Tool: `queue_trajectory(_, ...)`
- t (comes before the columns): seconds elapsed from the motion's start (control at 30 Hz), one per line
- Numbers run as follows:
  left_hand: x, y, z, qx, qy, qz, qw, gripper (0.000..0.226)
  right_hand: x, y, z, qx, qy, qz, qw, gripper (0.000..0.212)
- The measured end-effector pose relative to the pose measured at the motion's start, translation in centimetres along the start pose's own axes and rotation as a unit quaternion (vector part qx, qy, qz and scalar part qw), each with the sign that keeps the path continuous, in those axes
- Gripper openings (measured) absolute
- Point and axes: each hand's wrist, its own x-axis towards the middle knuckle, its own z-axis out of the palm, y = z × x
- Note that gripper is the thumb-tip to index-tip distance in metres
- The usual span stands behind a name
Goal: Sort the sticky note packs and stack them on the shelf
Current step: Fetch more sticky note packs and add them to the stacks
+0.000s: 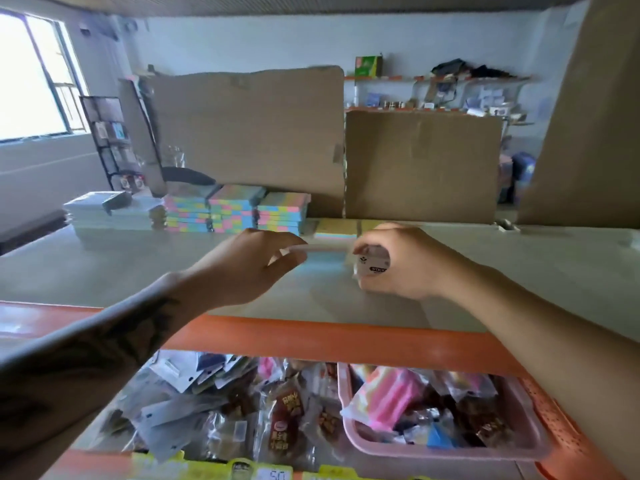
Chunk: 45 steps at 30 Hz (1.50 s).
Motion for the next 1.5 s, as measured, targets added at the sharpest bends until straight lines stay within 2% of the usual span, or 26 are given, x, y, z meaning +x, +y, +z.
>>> queue_trajectory(0.2, 0.1, -6.6, -0.6, -0.081, -0.017, -0.029, 0.996, 0.029, 3.3, -2.9, 2.0, 0.009, -0.047, 0.012, 0.999, 0.043)
queue_trajectory(0.37, 0.2, -8.3, -0.4, -0.112, -0.02, 0.007, 0.993, 0.027, 3.6, -4.3, 1.9, -0.018, -0.065, 0.022, 0.997, 0.054)
queue_trajectory(0.43, 0.3, -8.5, -0.5, -0.115, -0.016, 0.02, 0.993, 0.028, 3.7, -5.1, 1.8, -0.026, -0.026, 0.001, 0.999, 0.065)
queue_trajectory(0.5, 0.4, -8.6, -0.5, -0.121, -0.01, 0.021, 0.992, 0.034, 3.9, -6.2, 1.9, -0.01, 0.054, -0.043, 0.998, 0.07)
queue_trajectory(0.57, 0.6, -8.7, -0.7, -0.155, -0.001, 0.012, 0.988, 0.044, 4.2, -7.4, 2.2, -0.041, 0.127, -0.115, 0.984, 0.074)
queue_trajectory(0.63, 0.8, -8.6, -0.9, -0.247, 0.011, -0.008, 0.969, 0.044, 4.6, -8.0, 2.6, -0.101, 0.157, -0.19, 0.964, 0.078)
queue_trajectory(0.7, 0.7, -8.2, -1.5, -0.325, 0.014, -0.042, 0.945, 0.039, 5.1, -8.2, 2.7, -0.126, 0.153, -0.232, 0.952, 0.078)
queue_trajectory(0.83, 0.1, -7.7, -2.4, -0.417, -0.01, -0.098, 0.904, 0.05, 5.7, -8.2, 2.7, -0.108, 0.189, -0.278, 0.936, 0.059)
queue_trajectory(0.97, -0.9, -7.4, -2.9, -0.492, -0.013, -0.145, 0.858, 0.049, 6.4, -8.3, 2.6, -0.078, 0.182, -0.302, 0.933, 0.064)
queue_trajectory(1.13, -2.1, -7.6, -2.7, -0.502, -0.036, -0.168, 0.847, 0.064, 7.3, -8.9, 3.0, -0.03, 0.175, -0.319, 0.931, 0.068)
queue_trajectory(1.2, -2.3, -7.7, -2.6, -0.511, -0.043, -0.167, 0.842, 0.063, 7.4, -9.1, 3.1, -0.013, 0.163, -0.324, 0.932, 0.068)
queue_trajectory(1.27, -2.3, -7.7, -2.5, -0.51, -0.049, -0.161, 0.844, 0.056, 7.9, -9.4, 3.1, -0.007, 0.154, -0.327, 0.932, 0.066)
queue_trajectory(1.3, -2.4, -7.8, -2.5, -0.494, -0.046, -0.153, 0.854, 0.055, 8.2, -9.6, 3.1, -0.006, 0.147, -0.326, 0.934, 0.066)
queue_trajectory(1.33, -2.4, -8.0, -2.6, -0.464, -0.041, -0.145, 0.873, 0.06, 8.5, -9.9, 3.1, -0.006, 0.14, -0.322, 0.936, 0.065)
queue_trajectory(1.43, -3.0, -9.7, -3.7, -0.327, -0.05, -0.13, 0.935, 0.093, 9.9, -11.1, 2.9, 0.001, 0.137, -0.293, 0.946, 0.063)
queue_trajectory(1.5, -3.9, -11.6, -4.9, -0.27, -0.071, -0.139, 0.95, 0.085, 11.2, -12.4, 3.0, 0.007, 0.143, -0.277, 0.95, 0.062)
